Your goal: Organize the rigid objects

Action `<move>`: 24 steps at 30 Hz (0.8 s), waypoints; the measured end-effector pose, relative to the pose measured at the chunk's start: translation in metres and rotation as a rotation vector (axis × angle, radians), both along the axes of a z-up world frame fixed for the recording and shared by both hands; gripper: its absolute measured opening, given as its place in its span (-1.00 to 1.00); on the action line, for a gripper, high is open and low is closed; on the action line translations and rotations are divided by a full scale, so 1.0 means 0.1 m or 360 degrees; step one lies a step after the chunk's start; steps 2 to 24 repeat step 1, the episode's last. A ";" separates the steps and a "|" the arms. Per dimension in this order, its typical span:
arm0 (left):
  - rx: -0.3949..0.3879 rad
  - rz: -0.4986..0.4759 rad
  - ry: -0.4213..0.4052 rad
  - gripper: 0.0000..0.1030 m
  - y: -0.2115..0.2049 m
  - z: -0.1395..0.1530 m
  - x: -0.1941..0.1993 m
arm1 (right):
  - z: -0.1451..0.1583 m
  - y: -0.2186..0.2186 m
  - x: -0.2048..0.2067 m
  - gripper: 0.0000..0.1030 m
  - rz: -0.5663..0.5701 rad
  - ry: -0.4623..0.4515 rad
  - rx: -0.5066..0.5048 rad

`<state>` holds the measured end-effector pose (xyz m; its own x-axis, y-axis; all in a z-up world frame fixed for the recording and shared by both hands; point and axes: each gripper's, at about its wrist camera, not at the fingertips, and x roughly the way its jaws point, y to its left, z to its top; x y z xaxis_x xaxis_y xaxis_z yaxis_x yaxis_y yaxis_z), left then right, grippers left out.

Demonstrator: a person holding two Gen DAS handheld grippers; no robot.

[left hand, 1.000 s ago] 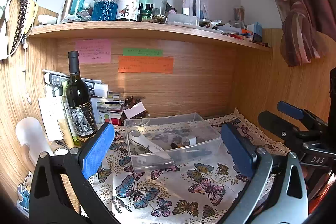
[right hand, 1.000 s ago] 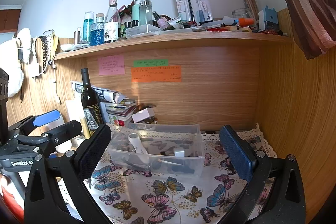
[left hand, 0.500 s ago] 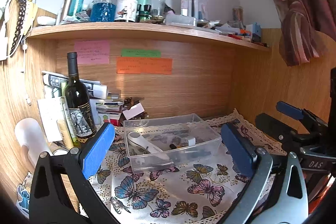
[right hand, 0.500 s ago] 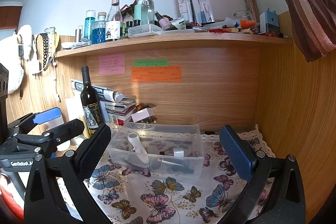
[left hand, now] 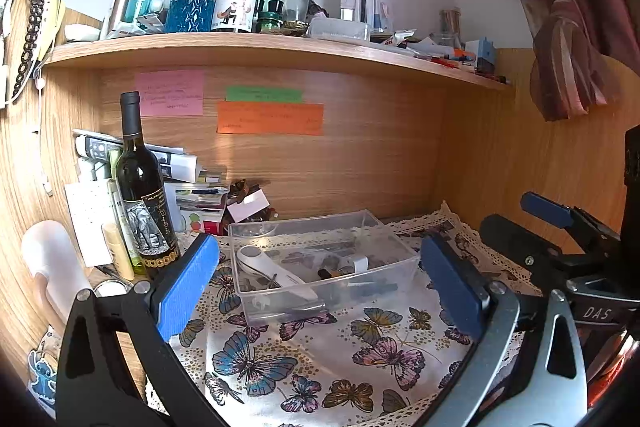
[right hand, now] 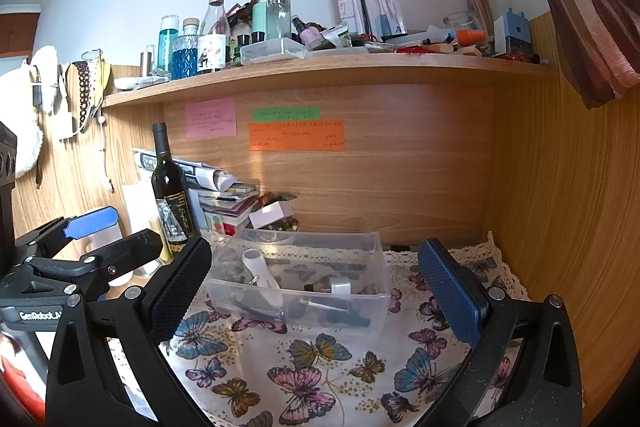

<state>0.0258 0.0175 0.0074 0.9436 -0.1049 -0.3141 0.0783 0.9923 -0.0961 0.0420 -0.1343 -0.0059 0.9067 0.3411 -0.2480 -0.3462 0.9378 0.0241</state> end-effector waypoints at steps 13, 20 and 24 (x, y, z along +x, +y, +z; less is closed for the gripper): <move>-0.0003 0.0001 0.0001 0.99 0.00 0.00 0.00 | 0.00 0.00 0.00 1.00 -0.0002 0.0001 -0.0001; -0.0003 0.0001 0.0001 0.99 0.00 0.00 0.00 | 0.00 0.00 0.00 1.00 -0.0002 0.0001 -0.0001; -0.0003 0.0001 0.0001 0.99 0.00 0.00 0.00 | 0.00 0.00 0.00 1.00 -0.0002 0.0001 -0.0001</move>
